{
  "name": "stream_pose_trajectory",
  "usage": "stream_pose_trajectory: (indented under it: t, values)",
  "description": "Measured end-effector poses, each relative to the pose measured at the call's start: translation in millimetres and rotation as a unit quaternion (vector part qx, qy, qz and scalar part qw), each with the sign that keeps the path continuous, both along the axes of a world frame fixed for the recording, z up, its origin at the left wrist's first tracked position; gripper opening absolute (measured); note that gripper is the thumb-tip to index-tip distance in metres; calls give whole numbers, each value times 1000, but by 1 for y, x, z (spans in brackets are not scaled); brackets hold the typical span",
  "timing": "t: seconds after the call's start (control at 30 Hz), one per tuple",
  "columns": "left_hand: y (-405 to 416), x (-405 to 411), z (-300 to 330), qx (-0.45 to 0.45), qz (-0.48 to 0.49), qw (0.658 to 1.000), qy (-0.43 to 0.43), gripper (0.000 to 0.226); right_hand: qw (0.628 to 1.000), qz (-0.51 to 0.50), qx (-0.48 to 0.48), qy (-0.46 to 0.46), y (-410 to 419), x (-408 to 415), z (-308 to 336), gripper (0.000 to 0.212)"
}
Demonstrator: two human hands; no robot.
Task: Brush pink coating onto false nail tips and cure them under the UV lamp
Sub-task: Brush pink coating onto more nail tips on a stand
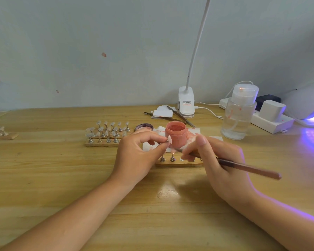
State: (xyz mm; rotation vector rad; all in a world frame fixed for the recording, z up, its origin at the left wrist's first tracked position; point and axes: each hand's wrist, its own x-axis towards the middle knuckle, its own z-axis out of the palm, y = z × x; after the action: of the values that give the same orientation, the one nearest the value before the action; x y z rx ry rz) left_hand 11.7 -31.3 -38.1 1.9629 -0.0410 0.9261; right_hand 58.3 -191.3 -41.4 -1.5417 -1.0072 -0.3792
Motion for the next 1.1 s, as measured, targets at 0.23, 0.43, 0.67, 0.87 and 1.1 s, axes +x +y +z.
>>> stream_pose_trajectory:
  t: [0.23,0.43,0.67,0.87,1.1]
  values:
    - [0,0,0,-4,-9,1000,1,19,1000,-16,3,2,2,-1,2,39]
    - [-1,0,0,-21,-15,1000,12,18,1000,2,20,2,0,-2,2,44]
    - [-2,1,0,-11,-29,1000,3,25,1000,2,24,2,1,-2,4,36]
    - [-1,2,-1,4,-62,998,-5,12,1000,-3,31,2,2,-2,4,37]
    - [0,3,-2,10,-67,998,-11,9,998,8,49,41,0,-2,1,42]
